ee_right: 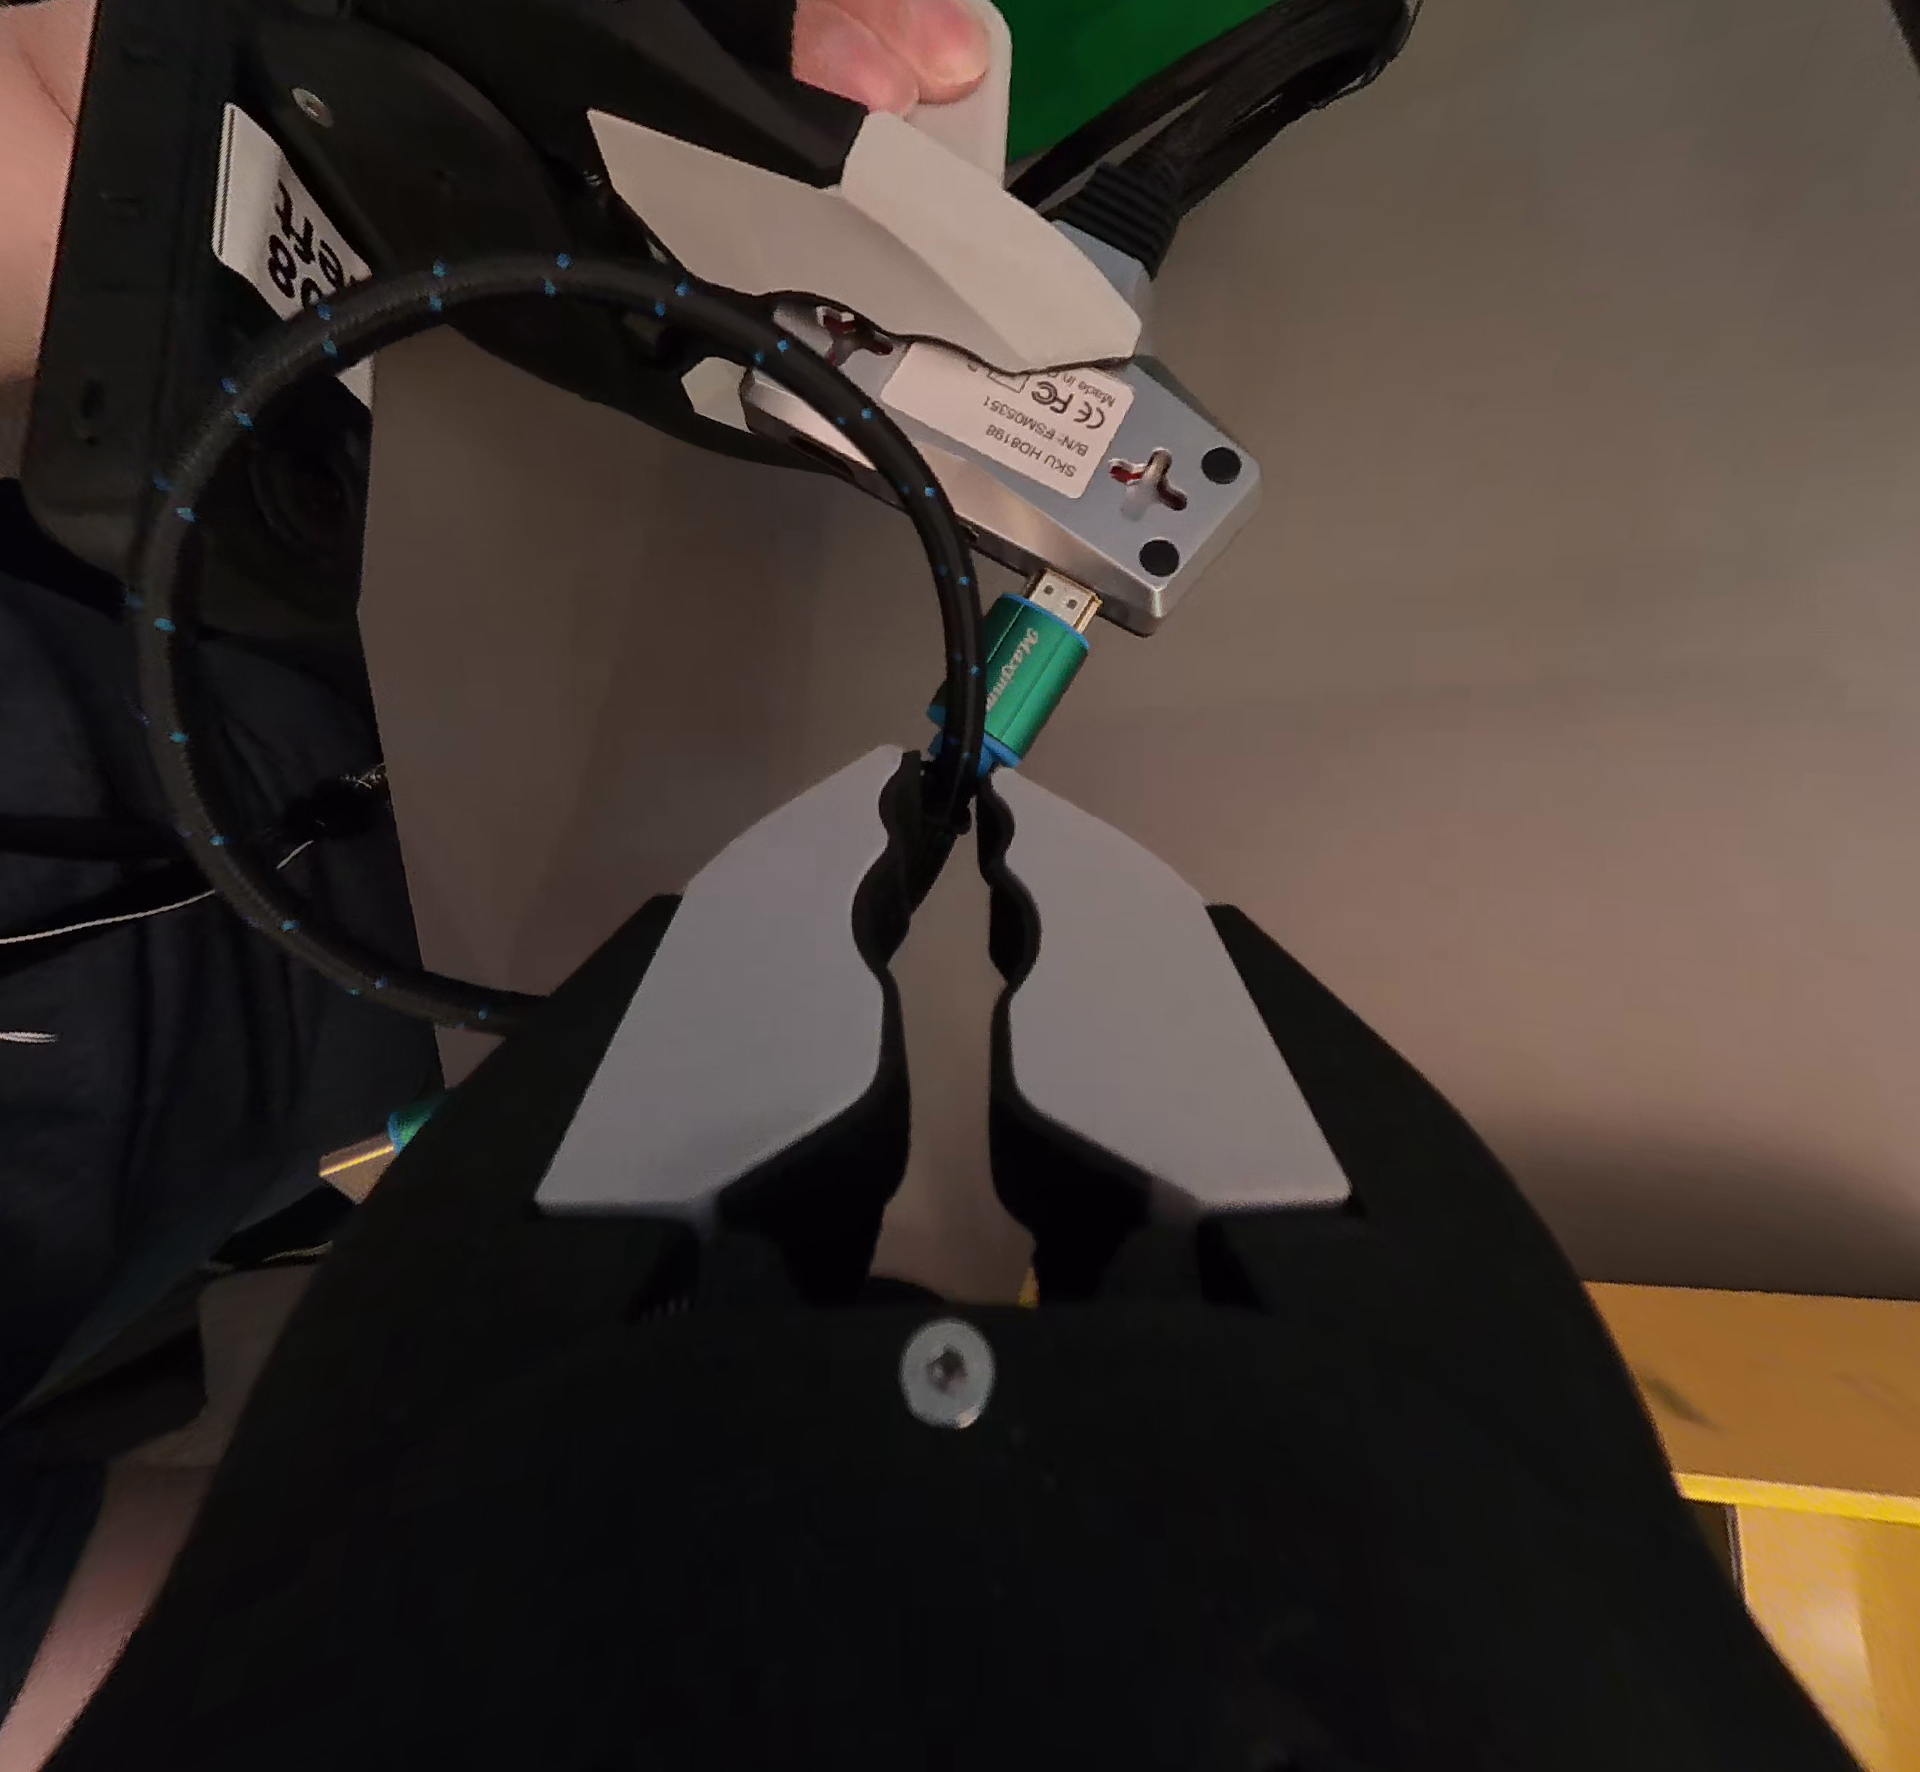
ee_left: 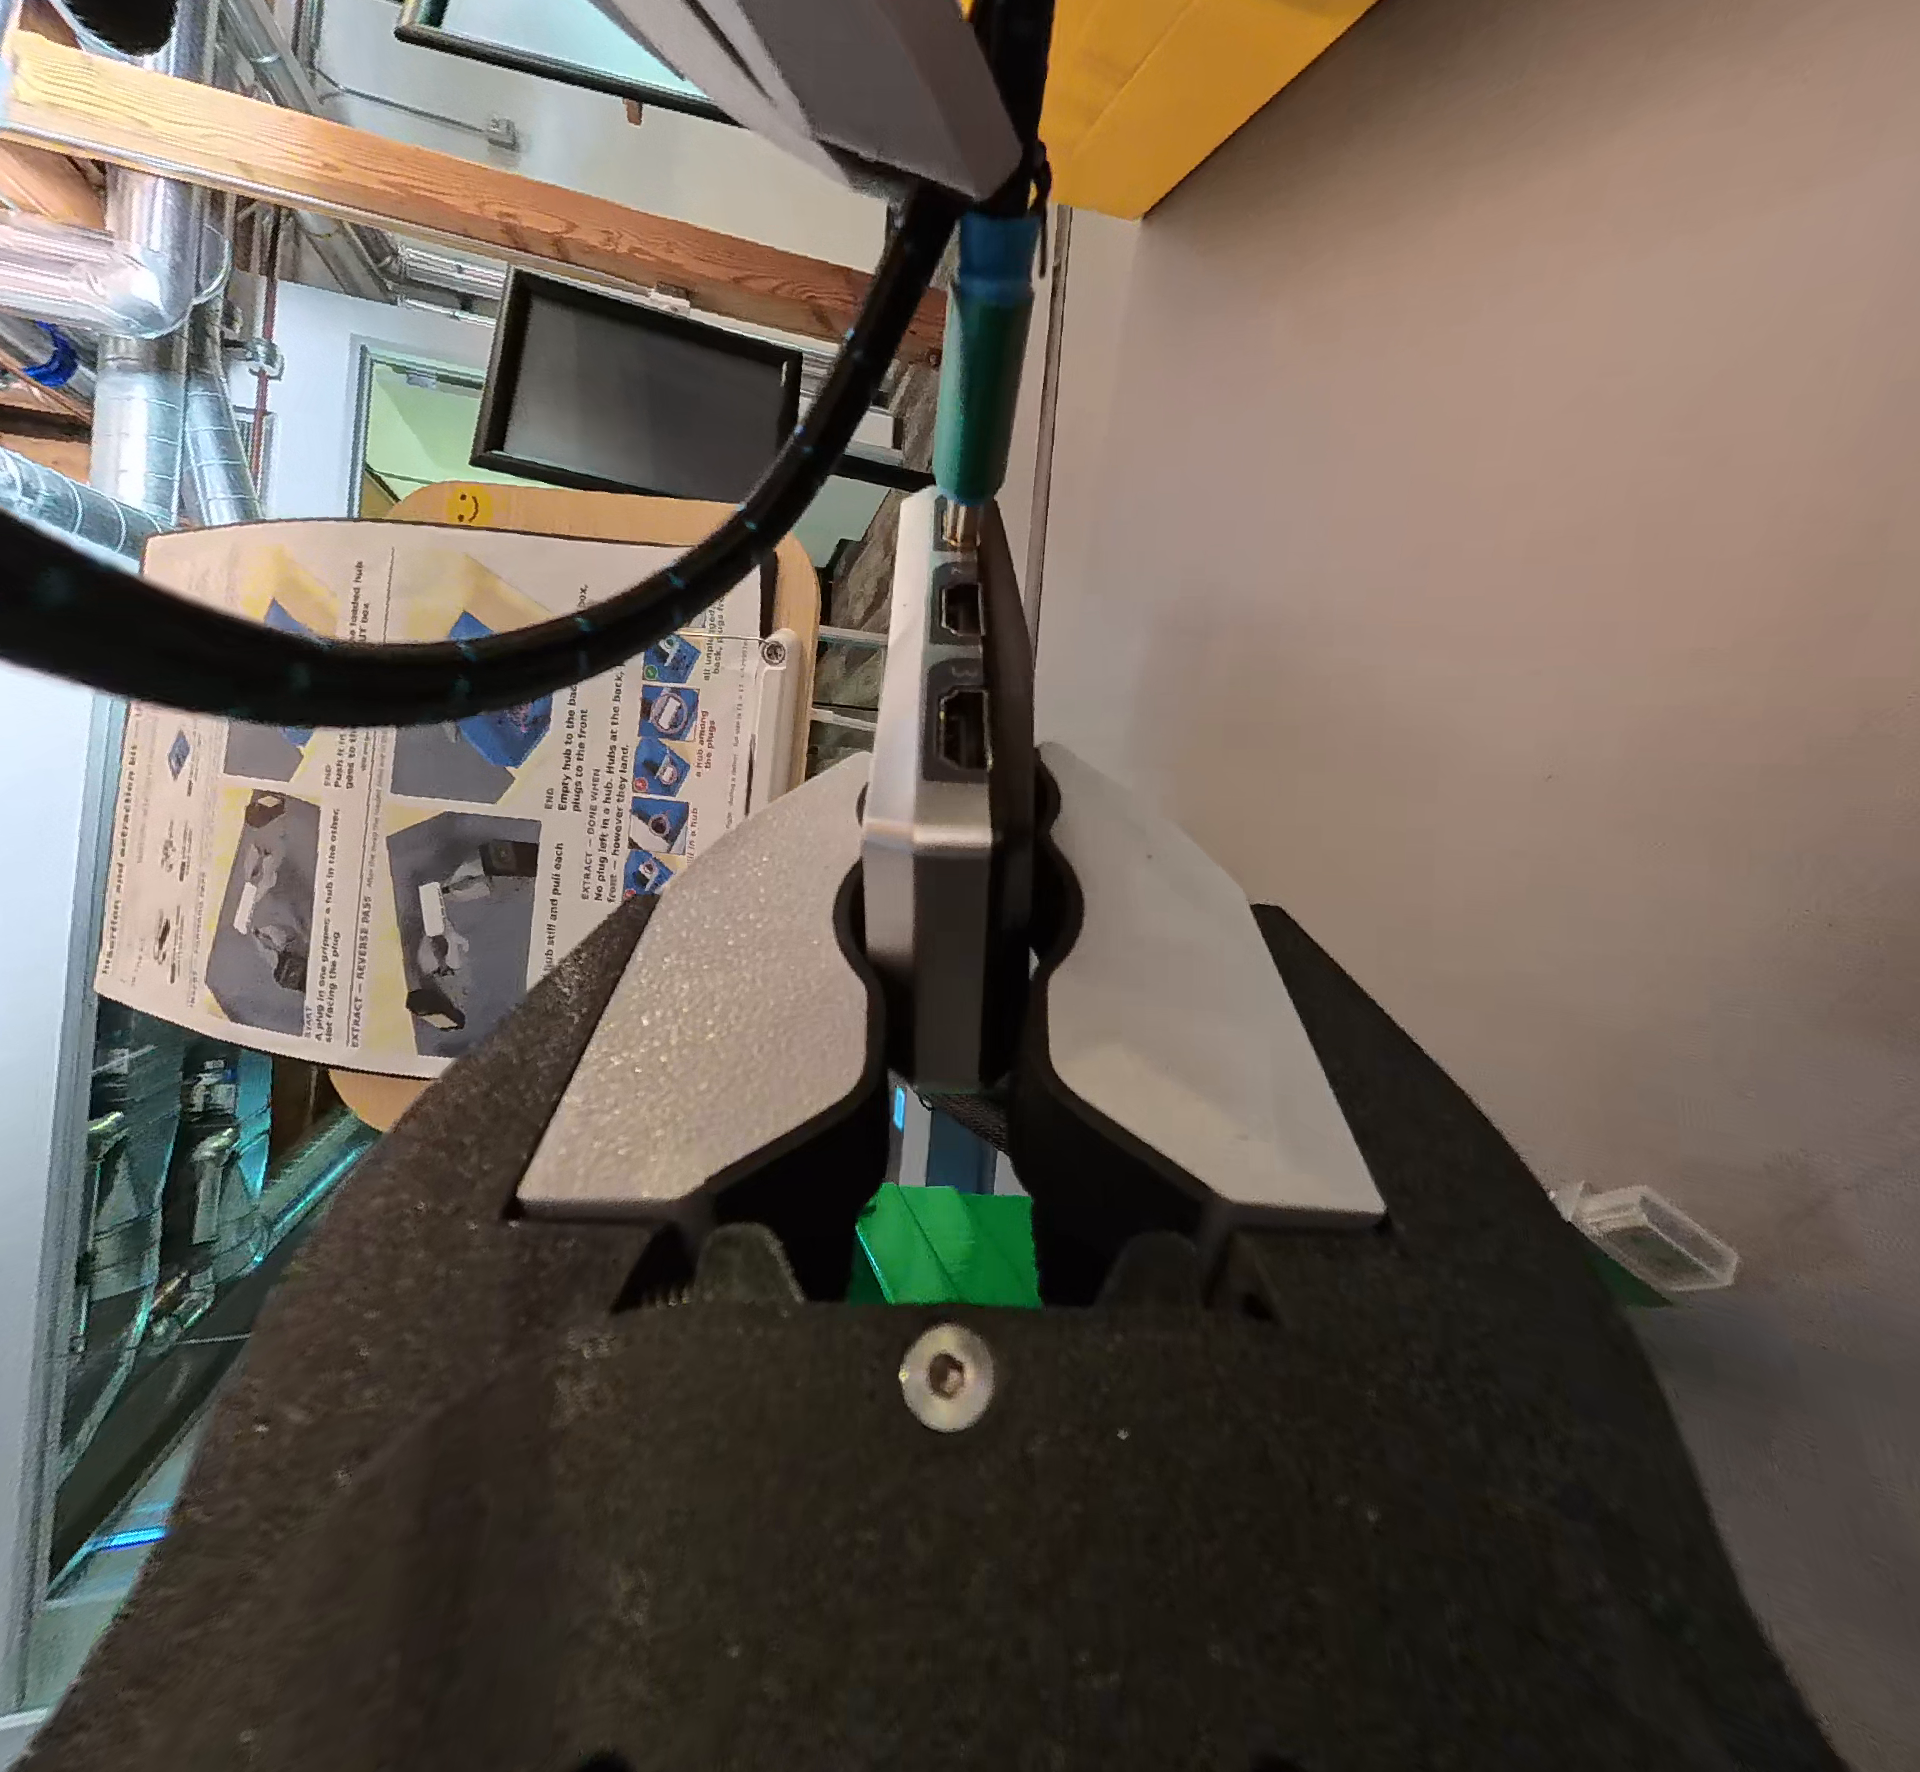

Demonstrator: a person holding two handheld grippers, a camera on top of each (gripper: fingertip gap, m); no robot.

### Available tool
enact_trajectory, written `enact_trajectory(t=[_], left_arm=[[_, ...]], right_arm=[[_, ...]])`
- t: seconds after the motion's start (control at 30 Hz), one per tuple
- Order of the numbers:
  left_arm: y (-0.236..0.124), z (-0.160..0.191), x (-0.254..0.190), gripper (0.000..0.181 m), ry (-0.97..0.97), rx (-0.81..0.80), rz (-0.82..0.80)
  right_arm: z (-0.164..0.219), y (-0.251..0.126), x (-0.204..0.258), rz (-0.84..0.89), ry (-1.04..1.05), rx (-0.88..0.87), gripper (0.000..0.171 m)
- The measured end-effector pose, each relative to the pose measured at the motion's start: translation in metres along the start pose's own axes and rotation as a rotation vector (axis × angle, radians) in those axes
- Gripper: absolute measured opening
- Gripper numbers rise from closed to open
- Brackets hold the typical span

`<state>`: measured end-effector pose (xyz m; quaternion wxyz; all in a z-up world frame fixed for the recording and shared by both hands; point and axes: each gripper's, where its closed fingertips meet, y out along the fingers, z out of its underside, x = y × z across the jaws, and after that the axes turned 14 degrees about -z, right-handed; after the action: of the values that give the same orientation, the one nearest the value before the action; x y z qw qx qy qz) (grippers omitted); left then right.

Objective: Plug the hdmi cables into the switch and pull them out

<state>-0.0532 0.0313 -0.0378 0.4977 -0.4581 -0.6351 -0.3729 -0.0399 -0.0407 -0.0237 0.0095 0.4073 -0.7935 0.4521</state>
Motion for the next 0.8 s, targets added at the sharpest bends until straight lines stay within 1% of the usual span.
enact_trajectory(t=[0.17,0.4,0.43,0.5,0.57,0.67,0.8], left_arm=[[0.0,0.0,0.003,0.022,0.023,0.001,-0.027],[0.001,0.001,0.013,0.022,0.053,0.021,-0.104],[0.001,0.002,0.014,0.024,0.065,0.031,-0.121],[0.002,0.001,0.016,0.022,0.082,0.043,-0.146],[0.002,0.001,0.016,0.023,0.082,0.052,-0.153],[0.003,0.002,0.016,0.023,0.082,0.051,-0.15],[0.003,0.004,0.017,0.023,0.064,0.061,-0.148]], right_arm=[[0.0,-0.001,0.001,0.02,-0.018,0.006,0.01],[-0.007,-0.006,-0.001,0.098,-0.102,0.003,0.011],[-0.007,-0.007,-0.002,0.117,-0.115,0.005,0.011],[-0.008,-0.01,-0.01,0.185,-0.14,0.02,0.032],[-0.006,-0.01,-0.014,0.221,-0.153,0.04,0.033],[-0.008,-0.008,-0.015,0.215,-0.155,0.03,0.033],[-0.02,-0.012,-0.008,0.182,-0.185,-0.046,0.033]])
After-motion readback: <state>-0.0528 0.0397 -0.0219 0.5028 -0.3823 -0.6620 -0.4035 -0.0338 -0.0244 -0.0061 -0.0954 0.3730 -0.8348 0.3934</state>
